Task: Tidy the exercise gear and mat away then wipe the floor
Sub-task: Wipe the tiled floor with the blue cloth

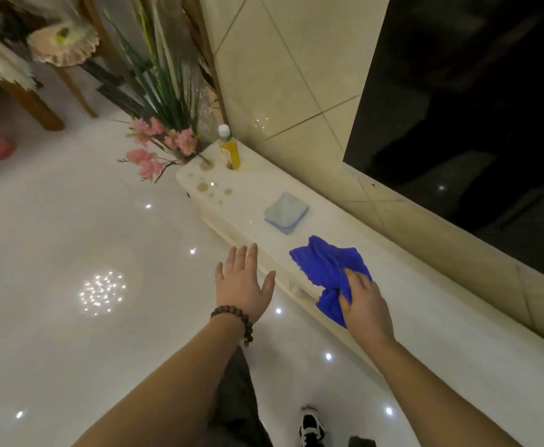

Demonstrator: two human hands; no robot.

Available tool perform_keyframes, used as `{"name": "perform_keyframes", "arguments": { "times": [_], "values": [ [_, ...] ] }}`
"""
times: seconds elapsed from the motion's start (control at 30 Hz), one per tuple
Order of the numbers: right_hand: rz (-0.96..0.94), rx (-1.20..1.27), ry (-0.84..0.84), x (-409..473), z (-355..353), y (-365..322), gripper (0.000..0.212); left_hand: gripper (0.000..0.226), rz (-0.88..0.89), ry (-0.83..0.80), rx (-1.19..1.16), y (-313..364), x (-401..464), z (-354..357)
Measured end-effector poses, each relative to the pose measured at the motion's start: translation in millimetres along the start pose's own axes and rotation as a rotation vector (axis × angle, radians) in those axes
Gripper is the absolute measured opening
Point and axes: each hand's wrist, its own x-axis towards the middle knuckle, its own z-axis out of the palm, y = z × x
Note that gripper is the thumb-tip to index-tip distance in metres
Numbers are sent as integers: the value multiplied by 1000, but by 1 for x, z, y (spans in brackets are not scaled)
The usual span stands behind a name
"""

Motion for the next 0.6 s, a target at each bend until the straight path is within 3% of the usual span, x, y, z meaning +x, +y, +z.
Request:
{"name": "perform_keyframes", "arguments": {
  "times": [0.13, 0.37, 0.47, 0.6],
  "values": [
    [144, -27, -12, 54, 37, -22, 43, 67, 123, -102, 49, -26, 90, -1],
    [315, -173, -239, 139, 90, -35, 47, 67, 384, -290, 193, -64, 236, 9],
    [304, -218, -266, 177, 113, -14, 47, 67, 446, -320, 208, -62, 281, 29],
    [148, -330, -337, 227, 142, 34, 48, 68, 517, -380, 198, -51, 322, 83]
  ]
}}
